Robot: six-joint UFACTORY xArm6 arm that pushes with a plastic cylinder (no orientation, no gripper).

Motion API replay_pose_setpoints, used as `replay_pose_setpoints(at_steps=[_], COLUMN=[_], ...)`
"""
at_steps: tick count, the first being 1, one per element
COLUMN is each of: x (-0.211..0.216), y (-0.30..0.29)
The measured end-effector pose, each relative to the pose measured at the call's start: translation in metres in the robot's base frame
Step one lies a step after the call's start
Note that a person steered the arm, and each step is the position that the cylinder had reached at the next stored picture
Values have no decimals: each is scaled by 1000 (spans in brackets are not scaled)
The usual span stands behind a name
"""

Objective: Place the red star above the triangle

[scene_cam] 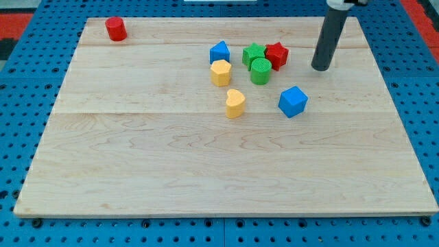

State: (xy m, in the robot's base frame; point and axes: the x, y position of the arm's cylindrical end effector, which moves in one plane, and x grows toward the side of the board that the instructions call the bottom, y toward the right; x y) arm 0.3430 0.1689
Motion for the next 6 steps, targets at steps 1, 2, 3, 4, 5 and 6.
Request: replay_pose_setpoints(at_steps=[1, 2, 3, 4, 5, 6], x=[-40, -83, -114, -114, -98, -80], y=[-62, -119, -143, -115, -113, -134])
